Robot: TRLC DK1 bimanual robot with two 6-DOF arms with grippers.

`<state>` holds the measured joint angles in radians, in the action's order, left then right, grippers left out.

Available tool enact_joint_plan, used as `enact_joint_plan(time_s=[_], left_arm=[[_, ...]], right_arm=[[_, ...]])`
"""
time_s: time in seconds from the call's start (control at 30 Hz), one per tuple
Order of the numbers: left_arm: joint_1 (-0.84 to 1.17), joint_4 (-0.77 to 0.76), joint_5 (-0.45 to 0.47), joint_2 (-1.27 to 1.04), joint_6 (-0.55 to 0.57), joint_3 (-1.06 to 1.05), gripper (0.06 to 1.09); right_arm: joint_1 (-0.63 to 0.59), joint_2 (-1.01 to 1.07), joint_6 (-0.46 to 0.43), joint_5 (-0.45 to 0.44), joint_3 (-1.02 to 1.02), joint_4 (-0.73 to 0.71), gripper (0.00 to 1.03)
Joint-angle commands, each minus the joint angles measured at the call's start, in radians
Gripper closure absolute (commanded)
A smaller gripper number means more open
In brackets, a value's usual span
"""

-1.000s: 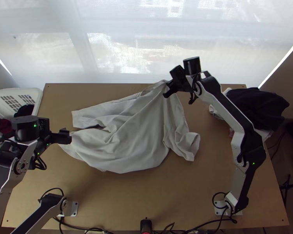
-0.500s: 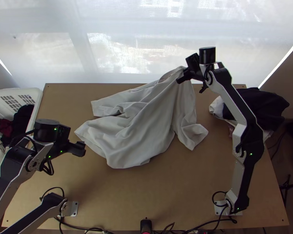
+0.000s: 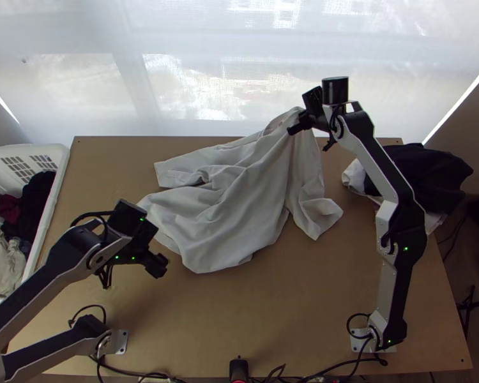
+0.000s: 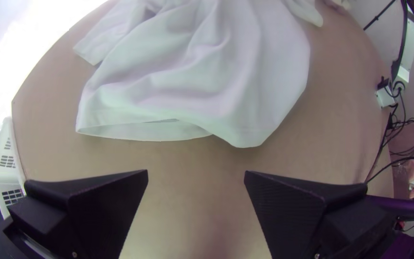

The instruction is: Fold the t-shirt

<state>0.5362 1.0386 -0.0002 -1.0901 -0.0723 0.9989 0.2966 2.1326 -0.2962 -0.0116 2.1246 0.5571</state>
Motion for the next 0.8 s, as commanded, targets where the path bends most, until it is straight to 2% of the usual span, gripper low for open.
enact_joint_plan(time_s=[0.0, 0.17, 0.47, 0.57, 0.63, 0.73, 0.77], left_arm=[[0.087, -0.046, 0.008, -0.16, 0.04, 0.02, 0.11], [0.128, -0.043, 0.008, -0.287, 0.092, 0.07, 0.11], [0.248, -0.092, 0.006, -0.396, 0.106, 0.083, 0.11], [0.258, -0.13, 0.005, -0.427, 0.106, 0.083, 0.2], [0.262, -0.152, 0.002, -0.452, 0.105, 0.079, 0.21], [0.262, -0.195, -0.012, -0.488, 0.101, 0.067, 0.33], [0.262, -0.206, -0.018, -0.499, 0.098, 0.064, 0.34]], right_arm=[[0.042, -0.065, 0.012, -0.004, -0.089, 0.007, 1.0], [0.045, -0.102, 0.008, -0.004, -0.138, 0.006, 1.0], [0.03, -0.132, 0.008, -0.004, -0.178, 0.006, 1.0], [0.03, -0.142, 0.011, -0.004, -0.187, 0.006, 1.0], [0.029, -0.155, 0.012, -0.004, -0.199, 0.006, 1.0], [0.03, -0.183, 0.012, -0.004, -0.224, 0.006, 1.0], [0.029, -0.194, 0.012, -0.004, -0.232, 0.006, 1.0]])
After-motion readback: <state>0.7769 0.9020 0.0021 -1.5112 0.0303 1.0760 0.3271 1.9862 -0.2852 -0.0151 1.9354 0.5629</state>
